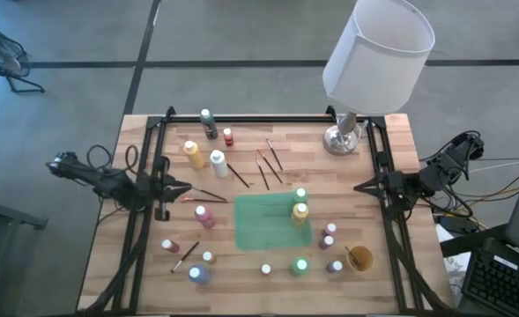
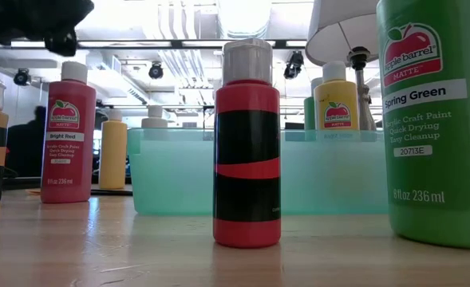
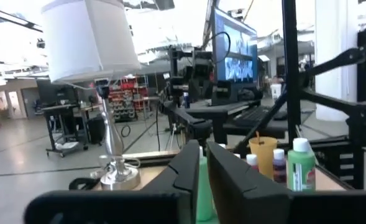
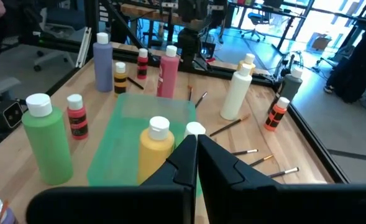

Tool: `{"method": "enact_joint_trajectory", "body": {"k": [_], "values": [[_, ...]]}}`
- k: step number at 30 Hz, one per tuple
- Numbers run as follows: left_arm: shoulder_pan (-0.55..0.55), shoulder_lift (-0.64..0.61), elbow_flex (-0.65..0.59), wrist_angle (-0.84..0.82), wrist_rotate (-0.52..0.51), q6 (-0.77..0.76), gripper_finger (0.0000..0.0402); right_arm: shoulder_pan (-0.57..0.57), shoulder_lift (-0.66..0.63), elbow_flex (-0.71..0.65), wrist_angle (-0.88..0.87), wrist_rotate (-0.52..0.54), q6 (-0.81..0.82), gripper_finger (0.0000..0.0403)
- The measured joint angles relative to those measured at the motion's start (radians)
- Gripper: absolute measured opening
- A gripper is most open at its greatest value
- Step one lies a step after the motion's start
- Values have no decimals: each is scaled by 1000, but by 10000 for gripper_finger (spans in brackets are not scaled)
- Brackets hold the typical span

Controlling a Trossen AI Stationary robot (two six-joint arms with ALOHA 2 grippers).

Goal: Pick & Place Paint Supplies
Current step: Put the light pink paint bottle into the green bin

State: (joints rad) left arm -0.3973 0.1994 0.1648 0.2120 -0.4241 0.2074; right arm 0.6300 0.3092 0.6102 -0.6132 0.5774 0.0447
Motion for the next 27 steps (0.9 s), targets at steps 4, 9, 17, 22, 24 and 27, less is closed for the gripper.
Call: {"method": "enact_joint_trajectory", "body": {"k": [4,9,17,22,24,27], "values": [[0,31,126,-190,0,-76,105,0,0,0,0,0,0,9],[0,95,248,-378,1,-161,175,0,0,0,0,0,0,9],[-1,187,337,-530,150,-263,199,0,0,0,0,0,0,8],[-2,265,339,-592,175,-334,197,0,0,0,0,0,0,8],[-2,301,339,-611,176,-336,197,0,0,0,0,0,0,8],[-3,343,355,-641,177,-352,197,0,0,0,0,0,0,9]]}}
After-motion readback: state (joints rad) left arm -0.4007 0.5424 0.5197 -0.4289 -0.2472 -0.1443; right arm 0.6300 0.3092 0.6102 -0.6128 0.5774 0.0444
